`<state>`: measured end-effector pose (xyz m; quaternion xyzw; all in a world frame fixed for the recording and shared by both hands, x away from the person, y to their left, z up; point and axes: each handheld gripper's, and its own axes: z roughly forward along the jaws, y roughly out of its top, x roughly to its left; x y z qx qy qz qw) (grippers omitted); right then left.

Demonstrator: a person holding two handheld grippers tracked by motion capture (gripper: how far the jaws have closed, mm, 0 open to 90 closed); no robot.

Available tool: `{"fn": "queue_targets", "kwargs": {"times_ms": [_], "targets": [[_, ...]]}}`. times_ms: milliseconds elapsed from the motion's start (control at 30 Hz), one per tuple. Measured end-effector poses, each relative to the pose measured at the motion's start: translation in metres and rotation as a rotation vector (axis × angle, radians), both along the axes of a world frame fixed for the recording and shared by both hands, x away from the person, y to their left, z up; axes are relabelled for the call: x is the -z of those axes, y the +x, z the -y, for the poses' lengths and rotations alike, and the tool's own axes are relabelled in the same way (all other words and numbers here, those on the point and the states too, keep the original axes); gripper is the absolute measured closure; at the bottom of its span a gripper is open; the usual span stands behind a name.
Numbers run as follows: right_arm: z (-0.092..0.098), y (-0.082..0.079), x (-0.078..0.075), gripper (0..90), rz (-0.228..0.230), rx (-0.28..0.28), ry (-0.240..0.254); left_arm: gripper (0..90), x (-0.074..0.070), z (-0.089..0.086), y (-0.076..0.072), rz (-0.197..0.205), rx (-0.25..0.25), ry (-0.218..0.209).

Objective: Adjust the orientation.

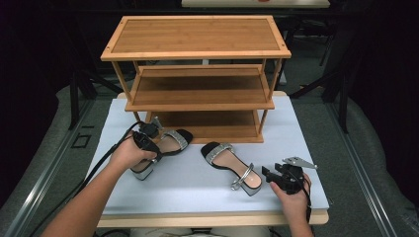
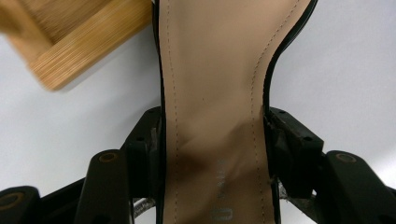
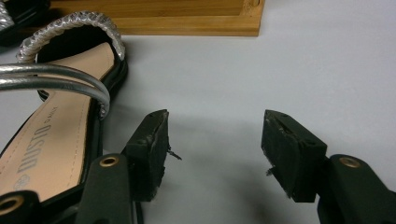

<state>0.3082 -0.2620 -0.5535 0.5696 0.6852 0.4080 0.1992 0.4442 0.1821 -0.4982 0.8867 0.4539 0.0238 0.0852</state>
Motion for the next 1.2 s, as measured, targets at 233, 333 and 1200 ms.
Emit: {"fn": "queue_targets", "kwargs": {"times_ms": [233, 333, 1200], "targets": [[-0.001, 0.000, 0.000, 40.8, 0.007, 0.002, 0.004, 42.4, 0.010, 0.001, -0.003, 0.013, 0.018, 0.030], [-0.002, 0.000, 0.000, 40.8, 0.000, -0.002, -0.001, 40.9, 0.005, 0.002, -0.005, 0.038, 0.019, 0.018], [-0.003, -0.001, -0.002, 40.6, 0.022, 0.011, 0.007, 38.6, 0.009, -0.107, -0.096, 0.219, 0.159, -0.233]]}}
